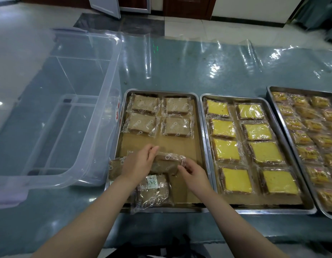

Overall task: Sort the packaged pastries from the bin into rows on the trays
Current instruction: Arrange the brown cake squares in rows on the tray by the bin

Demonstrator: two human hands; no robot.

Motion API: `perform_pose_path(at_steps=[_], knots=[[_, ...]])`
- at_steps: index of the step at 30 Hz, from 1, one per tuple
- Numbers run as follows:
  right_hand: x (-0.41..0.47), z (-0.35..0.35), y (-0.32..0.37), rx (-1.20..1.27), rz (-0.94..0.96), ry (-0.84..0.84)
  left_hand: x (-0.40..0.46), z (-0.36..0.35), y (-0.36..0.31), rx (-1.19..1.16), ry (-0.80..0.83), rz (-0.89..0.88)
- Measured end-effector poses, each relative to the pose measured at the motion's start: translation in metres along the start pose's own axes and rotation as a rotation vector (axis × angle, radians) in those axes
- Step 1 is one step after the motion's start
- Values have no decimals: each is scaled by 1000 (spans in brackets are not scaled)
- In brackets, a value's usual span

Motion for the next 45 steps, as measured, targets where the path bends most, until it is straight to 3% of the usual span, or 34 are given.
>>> perform_pose_path(at_steps=[5, 9, 15, 18, 23, 34, 45], knots=[[10, 1, -1, -51, -17, -67, 8, -5, 3, 178, 33, -61], [20, 12, 0, -265, 42, -107, 5, -19, 34, 574, 311, -24], [28, 20, 5, -450, 96, -139, -18, -30, 44, 597, 470, 4], [26, 9, 12, -622, 257, -77, -26, -34, 39, 606, 468, -13], [27, -9, 5, -694, 274, 119, -37, -32, 33, 618, 441, -47], [51, -21, 32, -745, 208, 185, -51, -30, 32, 616, 354, -147], [62, -58, 49, -654, 220, 285, -65, -33, 30, 632, 308, -85]])
Point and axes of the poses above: each hand's wrist, its own x-axis towards the middle knuckle, its own z-axis out of the back of the hand, y = z × x, the point moved 7 cm from there along x, towards the middle knuckle, and after that the axes turned 9 degrees about x, right-handed, at the moved point
